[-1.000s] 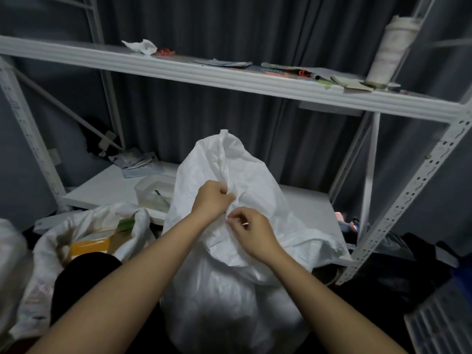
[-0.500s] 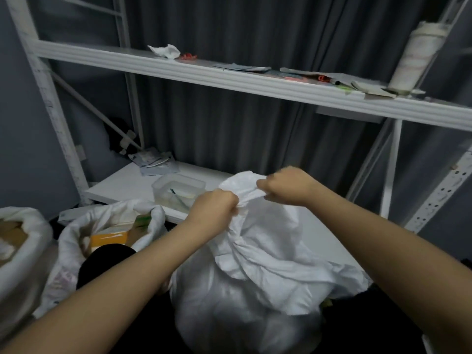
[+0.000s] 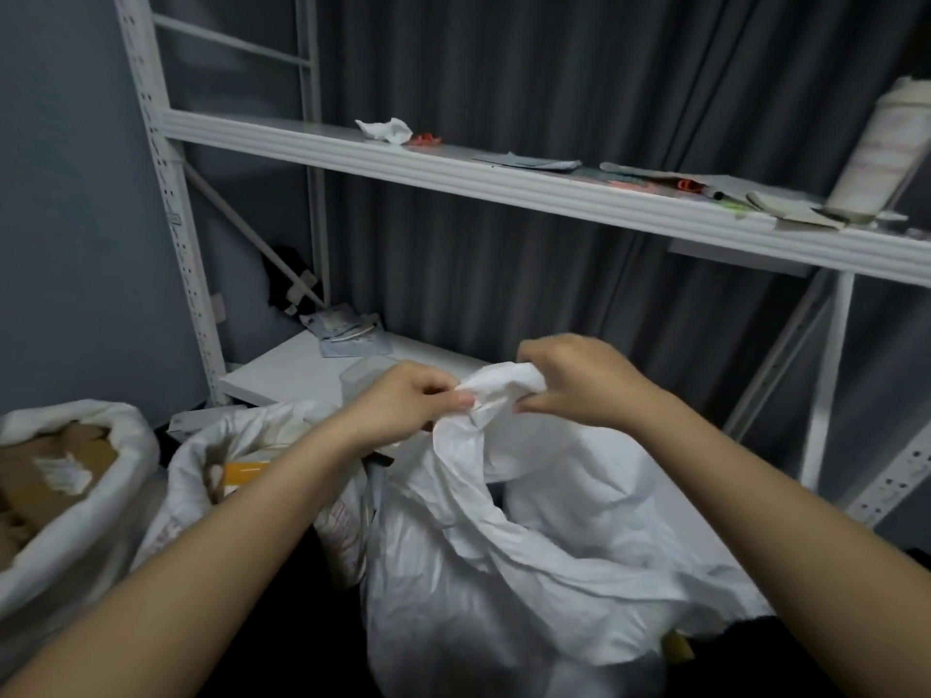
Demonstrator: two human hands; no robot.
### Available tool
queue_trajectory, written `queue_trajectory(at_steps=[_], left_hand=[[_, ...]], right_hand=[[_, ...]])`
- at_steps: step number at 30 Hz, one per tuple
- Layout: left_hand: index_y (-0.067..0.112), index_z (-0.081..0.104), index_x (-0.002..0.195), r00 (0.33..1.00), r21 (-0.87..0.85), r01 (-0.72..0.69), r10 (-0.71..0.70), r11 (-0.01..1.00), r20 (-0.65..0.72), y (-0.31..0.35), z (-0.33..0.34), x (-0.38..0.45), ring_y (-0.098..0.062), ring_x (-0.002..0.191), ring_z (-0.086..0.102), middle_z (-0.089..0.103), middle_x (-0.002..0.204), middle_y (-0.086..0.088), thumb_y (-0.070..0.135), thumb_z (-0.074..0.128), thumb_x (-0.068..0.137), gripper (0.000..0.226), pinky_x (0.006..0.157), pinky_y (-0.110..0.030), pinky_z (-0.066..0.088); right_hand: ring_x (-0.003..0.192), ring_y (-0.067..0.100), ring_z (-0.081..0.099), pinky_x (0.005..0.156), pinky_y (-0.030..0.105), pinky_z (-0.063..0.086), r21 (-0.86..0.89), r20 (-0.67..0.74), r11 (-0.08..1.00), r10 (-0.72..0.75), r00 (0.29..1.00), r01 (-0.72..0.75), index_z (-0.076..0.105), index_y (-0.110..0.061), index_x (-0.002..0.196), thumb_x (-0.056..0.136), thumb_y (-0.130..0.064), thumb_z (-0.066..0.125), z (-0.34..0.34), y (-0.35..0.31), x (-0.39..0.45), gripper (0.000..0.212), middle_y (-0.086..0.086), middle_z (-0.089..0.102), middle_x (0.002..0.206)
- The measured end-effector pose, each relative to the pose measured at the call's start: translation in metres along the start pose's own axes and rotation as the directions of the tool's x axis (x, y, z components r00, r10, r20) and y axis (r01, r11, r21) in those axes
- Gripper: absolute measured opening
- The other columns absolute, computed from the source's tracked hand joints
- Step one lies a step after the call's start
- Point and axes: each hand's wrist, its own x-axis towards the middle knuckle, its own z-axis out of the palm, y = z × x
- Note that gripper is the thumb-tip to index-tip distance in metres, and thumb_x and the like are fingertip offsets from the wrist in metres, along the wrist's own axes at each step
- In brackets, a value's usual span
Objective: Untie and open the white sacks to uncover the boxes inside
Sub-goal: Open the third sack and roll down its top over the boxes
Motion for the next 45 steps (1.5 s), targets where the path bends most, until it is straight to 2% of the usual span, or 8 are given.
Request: queue_trajectory(at_steps=[7,10,13,26,30,35,39,45], left_hand=[[0.019,0.05,0.064,0.989,0.287,-0.099,0.127,0.953,-0.08,0.025,0.02,0.001,-0.002,0.054,0.043,0.047,0.058,0.009,0.029,0.056,0.094,0.032,0.05,-0.016,0.029],[0.012,0.059,0.071,0.988,-0.062,0.055,-0.046,0.997,0.148,0.02,-0.004,-0.005,-0.001,0.053,0.049,0.055,0.06,0.008,0.031,0.048,0.098,0.035,0.054,-0.019,0.037],[0.011,0.063,0.103,0.991,0.307,0.116,-0.131,0.945,0.028,0.016,0.005,-0.006,-0.02,0.092,0.061,0.064,0.099,-0.003,0.054,0.037,0.095,0.051,0.081,-0.033,0.047],[0.01,0.064,0.08,0.88,0.836,-0.04,0.416,0.547,-0.23,0.026,0.043,0.0,-0.032,0.079,0.063,0.063,0.079,-0.011,0.052,0.034,0.094,0.054,0.057,-0.035,0.045],[0.009,0.048,0.062,0.945,0.449,0.084,0.072,0.89,-0.319,0.015,0.017,0.014,-0.035,0.095,0.06,0.066,0.092,-0.019,0.051,0.025,0.099,0.061,0.072,-0.035,0.04],[0.016,0.057,0.086,0.871,0.862,-0.253,0.492,0.438,0.006,0.011,0.039,0.009,-0.027,0.094,0.057,0.061,0.093,-0.006,0.058,0.026,0.095,0.053,0.066,-0.032,0.031],[0.016,0.04,0.057,0.928,0.742,-0.036,0.298,0.669,-0.223,0.011,0.021,0.015,-0.031,0.082,0.06,0.052,0.064,-0.002,0.052,0.028,0.098,0.056,0.059,-0.032,0.028],[0.014,0.06,0.076,0.924,0.81,-0.184,0.379,0.557,-0.05,0.018,0.052,0.015,-0.027,0.084,0.06,0.062,0.077,-0.005,0.052,0.024,0.099,0.057,0.063,-0.031,0.032]], right_hand=[[0.065,0.01,0.051,0.057,0.027,0.039,0.42,0.184,0.895,0.077,0.98,-0.149,0.06,-0.013,0.082,0.07,-0.034,0.081,0.004,-0.008,0.003,0.032,-0.004,0.058,0.073],[0.064,0.015,0.049,0.054,0.03,0.034,0.23,0.101,0.967,0.087,0.991,-0.109,0.051,-0.016,0.071,0.074,-0.028,0.074,-0.002,0.006,-0.001,0.027,-0.003,0.054,0.068],[0.059,0.015,0.049,0.051,0.027,0.033,0.212,0.202,0.962,0.129,0.971,-0.172,0.052,-0.015,0.064,0.078,-0.016,0.067,0.006,0.002,-0.002,0.021,0.0,0.054,0.064],[0.073,0.013,0.058,0.068,0.029,0.047,0.568,0.254,0.805,0.028,0.967,-0.173,0.066,-0.031,0.073,0.072,-0.026,0.079,0.015,-0.018,0.0,0.014,0.005,0.064,0.077],[0.078,0.023,0.059,0.062,0.034,0.042,0.087,-0.011,0.978,0.189,0.982,-0.188,0.056,-0.019,0.079,0.08,-0.035,0.068,0.021,-0.01,-0.006,0.02,0.001,0.061,0.078],[0.082,0.007,0.06,0.071,0.024,0.045,0.532,0.269,0.823,0.058,0.962,-0.198,0.068,-0.029,0.087,0.072,-0.036,0.079,0.03,-0.015,-0.017,0.02,-0.01,0.064,0.085],[0.084,0.019,0.06,0.06,0.029,0.035,-0.064,-0.072,0.964,0.253,0.965,-0.258,0.056,-0.023,0.085,0.083,-0.051,0.062,0.033,-0.01,-0.027,0.028,-0.005,0.063,0.088],[0.063,0.009,0.052,0.058,0.027,0.039,0.529,0.164,0.804,0.216,0.962,-0.271,0.058,-0.021,0.073,0.071,-0.042,0.081,0.042,0.0,-0.041,0.03,-0.006,0.058,0.069]])
